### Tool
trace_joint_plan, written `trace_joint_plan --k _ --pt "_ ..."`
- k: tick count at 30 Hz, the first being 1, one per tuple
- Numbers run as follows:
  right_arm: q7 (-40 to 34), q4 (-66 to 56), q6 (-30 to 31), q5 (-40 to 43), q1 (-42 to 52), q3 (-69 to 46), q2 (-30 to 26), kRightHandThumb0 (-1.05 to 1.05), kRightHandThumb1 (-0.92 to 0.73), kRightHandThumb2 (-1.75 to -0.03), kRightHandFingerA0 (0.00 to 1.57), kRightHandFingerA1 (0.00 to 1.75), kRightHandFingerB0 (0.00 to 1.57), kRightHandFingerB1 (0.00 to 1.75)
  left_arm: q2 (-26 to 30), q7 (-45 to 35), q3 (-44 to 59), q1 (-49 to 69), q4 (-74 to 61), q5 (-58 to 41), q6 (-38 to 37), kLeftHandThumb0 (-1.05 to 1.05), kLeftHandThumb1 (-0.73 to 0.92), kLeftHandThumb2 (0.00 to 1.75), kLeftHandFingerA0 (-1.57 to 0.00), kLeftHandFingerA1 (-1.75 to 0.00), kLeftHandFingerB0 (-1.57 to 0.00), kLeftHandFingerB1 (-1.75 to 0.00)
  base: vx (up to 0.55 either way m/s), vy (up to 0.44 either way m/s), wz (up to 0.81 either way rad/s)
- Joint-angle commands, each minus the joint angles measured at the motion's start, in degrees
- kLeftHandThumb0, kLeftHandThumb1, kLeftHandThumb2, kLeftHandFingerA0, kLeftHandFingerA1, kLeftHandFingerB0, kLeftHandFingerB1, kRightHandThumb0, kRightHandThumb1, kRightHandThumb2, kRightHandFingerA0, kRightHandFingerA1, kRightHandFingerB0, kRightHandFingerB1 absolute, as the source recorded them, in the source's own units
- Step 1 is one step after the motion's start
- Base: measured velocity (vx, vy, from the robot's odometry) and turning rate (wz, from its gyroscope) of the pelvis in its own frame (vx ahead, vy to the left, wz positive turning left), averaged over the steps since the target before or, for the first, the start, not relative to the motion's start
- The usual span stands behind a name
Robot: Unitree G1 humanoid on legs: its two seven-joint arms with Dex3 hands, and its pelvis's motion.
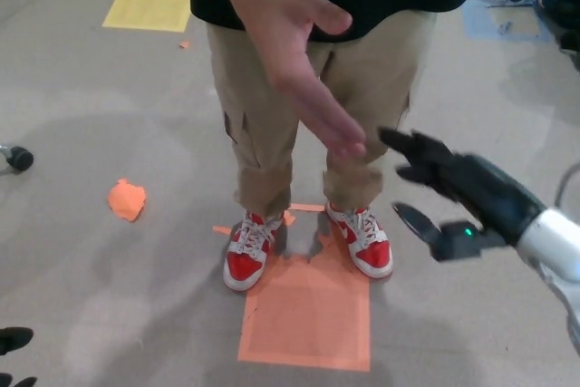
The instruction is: The robot extends its right arm to grab a person's hand and shakes it
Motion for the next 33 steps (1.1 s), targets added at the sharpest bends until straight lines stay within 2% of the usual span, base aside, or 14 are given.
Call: trace_joint_plan --k 1,2,3,13,14,15,24,25,26,28,29,31,32,33 --pt "2.5 -9.9 18.1 -3.4 -7.0 3.4 1.7 -0.86 -0.82 -0.65 0.00 0.16 0.00 0.00 1.8 -0.1 -0.2 -0.8 -0.1 1.0 -1.6 -0.57 0.67 0.81 -0.26 -0.45 -0.14 -0.38 0.00 0.000 0.00" --pt "2.4 -9.8 18.6 -3.6 -7.9 3.8 2.0 -0.86 -0.82 -0.65 0.00 0.16 0.00 0.00 1.8 -0.2 -0.2 -0.9 -0.1 0.9 -1.5 -0.57 0.67 0.81 -0.26 -0.45 -0.14 -0.38 0.00 0.000 0.00" --pt "2.5 -9.8 19.5 -3.7 -8.7 4.1 2.3 -0.93 -0.69 -1.05 0.00 0.15 0.00 0.04 1.8 -0.1 -0.3 -0.8 0.0 1.1 -1.7 -0.57 0.67 0.83 -0.27 -0.46 -0.13 -0.38 0.00 0.000 0.00" --pt "2.5 -8.8 23.3 -4.0 -13.7 6.7 4.4 -0.98 -0.69 -1.05 0.00 0.12 0.00 0.00 1.9 0.2 -0.4 -0.6 -0.7 1.4 -1.2 -0.56 0.68 0.80 -0.23 -0.43 -0.15 -0.37 0.00 0.000 0.00" --pt "2.6 -8.7 23.7 -3.9 -14.1 6.9 4.5 -0.98 -0.68 -1.05 0.00 0.11 0.00 0.00 1.9 0.2 -0.4 -0.6 -0.7 1.3 -1.0 -0.50 0.79 0.63 -0.32 -0.38 -0.18 -0.29 0.00 0.000 0.00" --pt "2.6 -8.1 23.9 -4.0 -14.7 7.1 4.7 -0.98 -0.68 -1.05 0.00 0.12 0.00 0.00 1.9 0.1 -0.3 -0.6 -0.7 1.1 -0.9 -0.58 0.67 0.81 -0.24 -0.44 -0.15 -0.38 0.00 0.000 0.00" --pt "2.4 1.1 25.4 -6.9 -21.9 11.4 5.3 -0.98 -0.70 -1.04 0.00 0.15 0.00 0.00 1.7 -0.1 0.2 -0.1 -0.2 0.5 -2.6 -0.59 0.65 0.84 -0.29 -0.48 -0.14 -0.39 0.00 0.000 0.00" --pt "2.1 2.5 25.4 -7.1 -22.8 11.9 5.5 -0.98 -0.70 -1.04 0.00 0.15 0.00 0.00 1.9 -0.2 0.0 -0.1 -0.2 0.7 -2.7 -0.52 0.79 0.63 -0.33 -0.39 -0.19 -0.29 0.00 0.000 0.00" --pt "1.6 4.0 25.3 -7.3 -23.6 12.1 5.9 -0.98 -0.69 -1.03 0.00 0.17 0.00 0.00 1.9 -0.3 -0.1 -0.1 -0.2 0.8 -2.8 -0.58 0.66 0.85 -0.29 -0.48 -0.13 -0.39 0.00 0.000 0.00" --pt "0.8 7.2 25.0 -8.8 -25.6 13.5 6.2 -0.99 -0.70 -1.05 0.00 0.18 0.00 0.00 2.1 -0.1 -0.4 -0.3 0.3 1.2 -3.1 -0.52 0.80 0.63 -0.32 -0.39 -0.18 -0.29 0.00 0.000 0.00" --pt "0.4 9.0 24.6 -9.8 -26.7 14.4 6.2 -1.00 -0.70 -1.06 0.00 0.19 0.00 0.00 2.2 0.1 -0.6 -0.4 0.4 1.5 -3.2 -0.59 0.67 0.85 -0.27 -0.47 -0.13 -0.39 0.00 0.000 0.00" --pt "-0.2 12.0 24.8 -11.4 -28.7 15.8 6.5 -1.00 -0.70 -1.07 0.00 0.19 0.00 0.00 2.3 0.2 -0.7 -0.5 0.7 1.6 -3.6 -0.59 0.67 0.85 -0.27 -0.47 -0.13 -0.39 0.00 0.000 0.00" --pt "-0.5 13.3 25.3 -11.8 -29.7 16.2 6.9 -1.00 -0.70 -1.06 0.00 0.19 0.00 0.00 2.2 -0.1 -0.5 -0.4 0.7 1.2 -3.5 -0.53 0.80 0.63 -0.30 -0.38 -0.18 -0.29 0.00 0.000 0.00" --pt "-0.6 13.7 25.4 -11.8 -29.9 16.3 6.9 -1.00 -0.70 -1.06 0.00 0.19 0.00 0.00 2.2 -0.2 -0.5 -0.4 0.7 1.2 -3.6 -0.53 0.80 0.63 -0.30 -0.38 -0.18 -0.29 0.00 0.000 0.00"
